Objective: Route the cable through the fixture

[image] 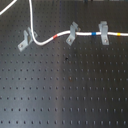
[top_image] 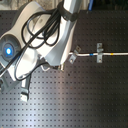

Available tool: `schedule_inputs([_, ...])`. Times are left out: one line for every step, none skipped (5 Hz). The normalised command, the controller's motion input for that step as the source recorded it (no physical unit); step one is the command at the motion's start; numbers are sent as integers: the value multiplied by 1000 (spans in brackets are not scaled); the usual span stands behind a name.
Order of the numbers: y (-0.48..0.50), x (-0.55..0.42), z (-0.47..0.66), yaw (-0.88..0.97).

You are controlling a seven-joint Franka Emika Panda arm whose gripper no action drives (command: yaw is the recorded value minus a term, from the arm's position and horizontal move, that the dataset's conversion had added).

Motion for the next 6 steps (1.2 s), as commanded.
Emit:
schedule_inputs([-1, -5, 285, 0])
schedule_inputs([251, -165, 477, 109])
schedule_inputs([303, -124, 476, 129])
schedule_inputs([363, -68, 539, 89])
schedule_inputs([116, 33, 422, 0])
schedule_inputs([6, 5, 356, 0])
